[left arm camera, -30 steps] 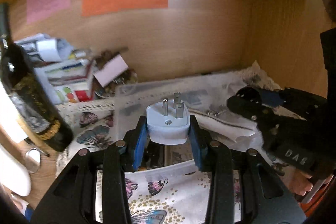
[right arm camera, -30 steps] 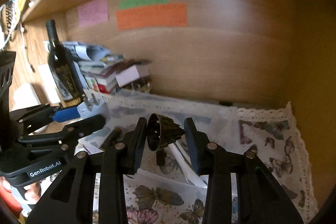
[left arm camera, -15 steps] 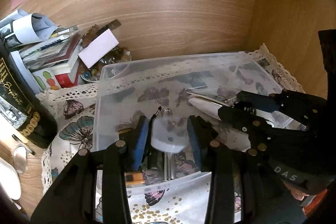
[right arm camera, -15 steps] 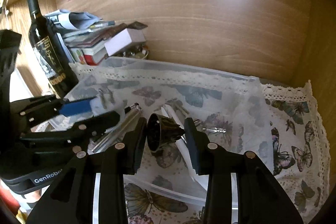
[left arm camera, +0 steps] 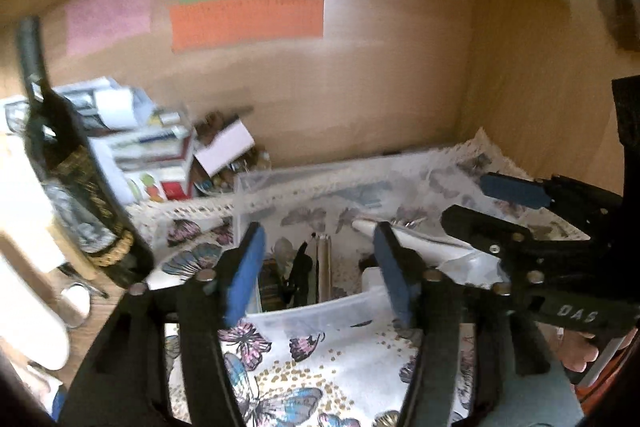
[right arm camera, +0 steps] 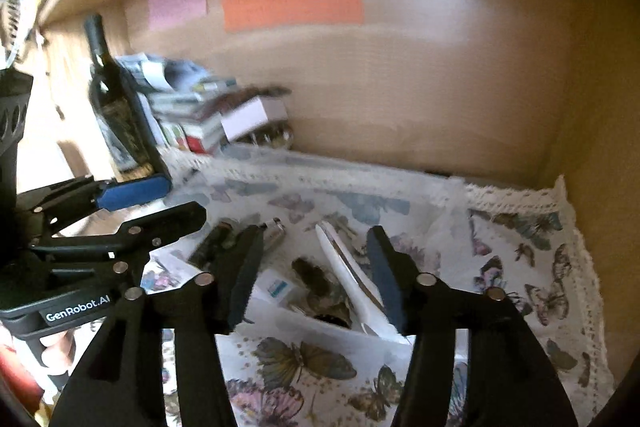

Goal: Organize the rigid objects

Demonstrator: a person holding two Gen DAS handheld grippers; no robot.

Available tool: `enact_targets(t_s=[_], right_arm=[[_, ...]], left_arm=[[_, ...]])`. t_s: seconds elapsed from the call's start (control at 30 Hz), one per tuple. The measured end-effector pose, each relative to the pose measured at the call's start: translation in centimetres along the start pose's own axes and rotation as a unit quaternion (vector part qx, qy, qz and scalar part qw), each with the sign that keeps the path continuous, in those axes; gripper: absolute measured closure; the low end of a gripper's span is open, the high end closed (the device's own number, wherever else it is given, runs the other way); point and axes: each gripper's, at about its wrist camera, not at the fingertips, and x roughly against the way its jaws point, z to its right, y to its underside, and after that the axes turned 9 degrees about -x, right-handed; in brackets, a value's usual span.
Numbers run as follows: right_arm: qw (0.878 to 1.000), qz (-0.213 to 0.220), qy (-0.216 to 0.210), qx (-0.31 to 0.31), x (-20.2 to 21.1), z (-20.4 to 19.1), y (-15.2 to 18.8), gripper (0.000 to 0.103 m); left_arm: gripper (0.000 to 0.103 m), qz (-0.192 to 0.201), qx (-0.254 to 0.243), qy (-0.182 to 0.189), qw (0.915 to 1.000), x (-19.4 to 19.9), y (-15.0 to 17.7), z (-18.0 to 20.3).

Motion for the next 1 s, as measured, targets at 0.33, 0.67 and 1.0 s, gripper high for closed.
enact_targets(t_s=[0.33, 0.67, 1.0], right_arm=[[0.992, 0.122, -0.016, 0.007, 10.2, -1.5, 1.2, 0.018], [0.983, 0.183, -0.014, 0.004, 15.2, -2.6, 3.5, 0.000], [0.981, 0.195, -0.010, 0.007, 16.2, -3.1, 4.2, 0.000]], left_arm=[[0.006, 0.108, 0.016, -0.022, 0.9938, 9.6, 1.0, 1.6], [0.000, 0.154, 0.008, -0.033, 0.9874, 14.8, 2.6, 3.6], [0.000, 0.175, -0.005, -0.044, 0.9837, 16.4, 3.1, 4.4]])
